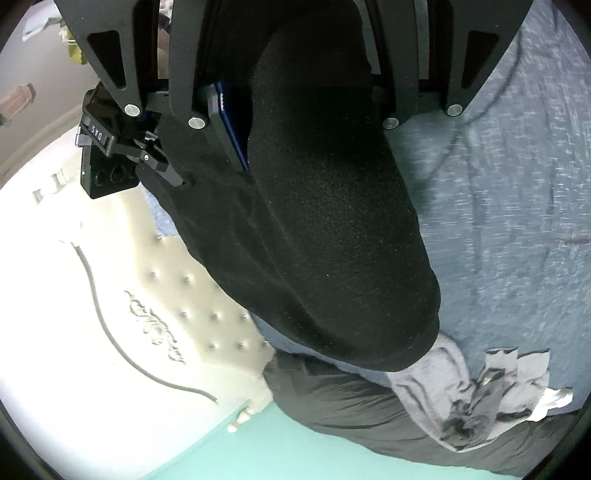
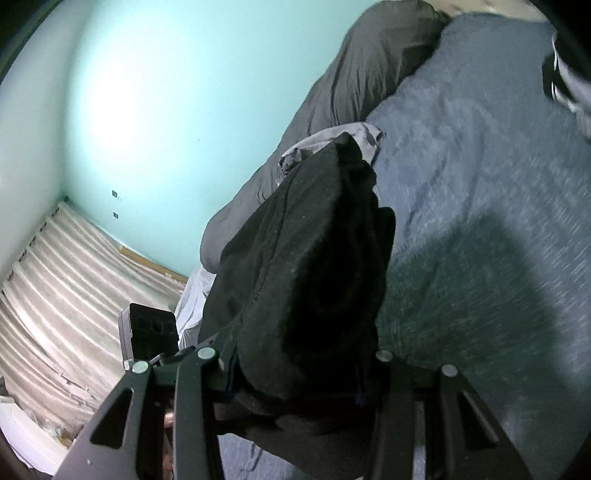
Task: Fold clothes
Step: 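Carry the lifted stack with both grippers toward the folded clothes pile by the headboard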
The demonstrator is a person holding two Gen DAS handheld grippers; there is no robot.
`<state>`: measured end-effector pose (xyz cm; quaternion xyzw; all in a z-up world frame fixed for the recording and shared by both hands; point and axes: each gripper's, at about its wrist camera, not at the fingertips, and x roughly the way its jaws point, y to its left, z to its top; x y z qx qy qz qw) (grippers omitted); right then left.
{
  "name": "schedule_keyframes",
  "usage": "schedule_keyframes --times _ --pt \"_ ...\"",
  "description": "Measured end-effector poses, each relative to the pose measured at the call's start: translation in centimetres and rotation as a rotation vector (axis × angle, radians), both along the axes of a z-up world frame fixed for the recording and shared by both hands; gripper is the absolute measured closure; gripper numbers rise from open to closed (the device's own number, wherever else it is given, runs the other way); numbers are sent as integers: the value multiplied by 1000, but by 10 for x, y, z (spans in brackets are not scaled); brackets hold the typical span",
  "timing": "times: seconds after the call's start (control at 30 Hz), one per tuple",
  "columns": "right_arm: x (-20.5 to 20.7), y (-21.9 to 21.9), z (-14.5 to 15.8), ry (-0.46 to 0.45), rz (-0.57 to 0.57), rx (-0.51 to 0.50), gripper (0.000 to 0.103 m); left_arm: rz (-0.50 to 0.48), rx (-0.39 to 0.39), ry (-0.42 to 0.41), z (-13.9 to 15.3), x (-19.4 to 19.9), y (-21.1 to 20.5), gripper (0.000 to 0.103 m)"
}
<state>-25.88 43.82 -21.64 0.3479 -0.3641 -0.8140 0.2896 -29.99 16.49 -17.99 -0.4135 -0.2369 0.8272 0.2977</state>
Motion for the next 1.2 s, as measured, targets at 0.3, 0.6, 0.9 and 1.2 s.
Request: schedule_keyframes --times 0.3,0.6,0.9,1.2 --pt "37 47 63 36 -30 53 60 -43 33 41 48 23 49 50" --pt "68 107 115 64 -82 108 60 -90 61 61 80 34 115 50" --pt "89 175 148 65 -124 158 60 -123 89 51 96 21 188 50" --pt "91 250 173 63 -160 212 60 -154 100 49 98 4 270 50"
